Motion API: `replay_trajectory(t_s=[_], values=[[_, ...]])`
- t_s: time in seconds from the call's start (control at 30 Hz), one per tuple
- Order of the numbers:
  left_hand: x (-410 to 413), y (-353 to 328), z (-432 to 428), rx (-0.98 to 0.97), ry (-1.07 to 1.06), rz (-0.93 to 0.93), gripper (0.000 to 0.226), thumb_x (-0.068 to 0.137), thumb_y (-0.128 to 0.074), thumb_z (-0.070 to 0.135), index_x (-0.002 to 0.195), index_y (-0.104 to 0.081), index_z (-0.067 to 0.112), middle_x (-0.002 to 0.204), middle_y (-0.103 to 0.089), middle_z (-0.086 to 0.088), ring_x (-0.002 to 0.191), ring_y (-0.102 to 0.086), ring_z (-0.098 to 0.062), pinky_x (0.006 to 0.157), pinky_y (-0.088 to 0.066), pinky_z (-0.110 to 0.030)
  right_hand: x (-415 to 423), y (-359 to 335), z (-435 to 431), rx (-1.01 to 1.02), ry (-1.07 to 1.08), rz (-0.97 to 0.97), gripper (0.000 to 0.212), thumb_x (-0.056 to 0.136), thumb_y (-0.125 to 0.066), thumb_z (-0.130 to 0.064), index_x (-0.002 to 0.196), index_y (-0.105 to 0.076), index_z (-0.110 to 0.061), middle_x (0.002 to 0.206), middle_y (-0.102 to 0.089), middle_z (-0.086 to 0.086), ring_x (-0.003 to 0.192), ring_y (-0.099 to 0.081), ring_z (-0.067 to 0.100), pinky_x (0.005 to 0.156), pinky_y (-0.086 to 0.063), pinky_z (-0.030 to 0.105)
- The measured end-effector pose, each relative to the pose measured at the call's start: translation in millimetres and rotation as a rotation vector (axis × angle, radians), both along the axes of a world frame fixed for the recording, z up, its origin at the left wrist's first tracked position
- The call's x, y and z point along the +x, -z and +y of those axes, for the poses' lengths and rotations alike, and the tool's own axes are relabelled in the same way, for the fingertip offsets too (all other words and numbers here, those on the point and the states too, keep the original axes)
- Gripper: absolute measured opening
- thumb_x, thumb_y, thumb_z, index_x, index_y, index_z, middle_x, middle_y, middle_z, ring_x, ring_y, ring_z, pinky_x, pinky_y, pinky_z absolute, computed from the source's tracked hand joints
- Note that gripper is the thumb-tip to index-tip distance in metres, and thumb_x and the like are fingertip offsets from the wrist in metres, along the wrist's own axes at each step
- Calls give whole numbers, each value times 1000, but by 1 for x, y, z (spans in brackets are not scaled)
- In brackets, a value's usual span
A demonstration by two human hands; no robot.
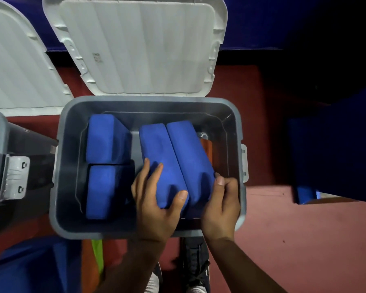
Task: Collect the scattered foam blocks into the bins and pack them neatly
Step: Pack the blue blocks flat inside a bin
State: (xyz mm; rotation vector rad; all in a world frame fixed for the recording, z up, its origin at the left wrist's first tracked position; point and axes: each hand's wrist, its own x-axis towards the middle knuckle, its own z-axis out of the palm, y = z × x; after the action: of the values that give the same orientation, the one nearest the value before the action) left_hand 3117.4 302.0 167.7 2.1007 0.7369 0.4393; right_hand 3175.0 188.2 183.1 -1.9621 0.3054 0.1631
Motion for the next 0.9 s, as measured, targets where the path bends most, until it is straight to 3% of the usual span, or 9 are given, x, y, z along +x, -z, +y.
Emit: replay_trajectory(t_s=[0.23,0.3,0.37,0.43,0.5,0.57,0.67,0.8,0.9], values=[[19,-2,-3,-10,117,-29,74,94,-48,68,145,-50,13,157,-41,-8,144,-38,-25,118,-30,-29,13,-7,-9,-69,58,5,26,94,-36,-60,89,-50,-39,99,-65,-7,98,-61,8,91,-46,26],[27,3,-6,-86,139,-26,74,93,-55,61,147,-49,11,159,-37,-6,148,-34,-17,118,-28,-21,17,0,-12,-144,59,68,24,98,-35,-59,86,-47,-42,92,-65,-9,92,-62,13,88,-49,39],[31,16,-9,-236,95,29,79,88,-59,58,152,-41,15,164,-29,-1,149,-26,-2,116,-25,-14,19,10,-14,-200,5,133,24,104,-34,-53,90,-47,-38,87,-62,-12,86,-60,8,81,-46,36],[31,32,-10,-378,38,101,89,86,-57,68,157,-31,22,167,-19,7,150,-23,1,121,-28,-25,22,24,-16,-232,-59,209,26,106,-36,-47,102,-51,-28,91,-61,-12,88,-61,10,74,-42,28],[26,41,-12,-438,58,208,90,86,-54,74,159,-25,28,168,-13,12,149,-19,3,122,-28,-32,22,39,-16,-265,-91,316,32,106,-38,-47,113,-53,-21,99,-64,-6,94,-63,17,73,-43,29],[20,42,-15,-408,92,311,88,85,-48,69,160,-23,29,168,-11,11,142,-14,11,115,-20,-13,20,50,-15,-340,-87,344,37,104,-38,-48,119,-56,-18,113,-65,2,104,-62,23,85,-48,37],[11,47,-14,-353,58,291,82,92,-44,70,157,-32,22,167,-19,7,139,-19,12,102,-13,5,12,44,-4,-388,-120,150,36,103,-38,-44,119,-60,-20,119,-60,-2,115,-56,22,102,-44,47],[3,60,-5,-349,0,252,70,96,-40,56,153,-41,15,163,-25,5,139,-16,21,108,-14,1,-2,40,13,-266,-352,87,33,106,-39,-38,121,-62,-20,114,-57,-10,115,-54,14,103,-45,43],[1,69,3,-441,-73,308,61,103,-37,47,158,-31,21,167,-21,4,149,-15,4,117,-12,-12,-10,47,24,-145,-411,222,37,108,-38,-39,137,-56,-24,134,-58,-8,127,-51,7,110,-43,36]])
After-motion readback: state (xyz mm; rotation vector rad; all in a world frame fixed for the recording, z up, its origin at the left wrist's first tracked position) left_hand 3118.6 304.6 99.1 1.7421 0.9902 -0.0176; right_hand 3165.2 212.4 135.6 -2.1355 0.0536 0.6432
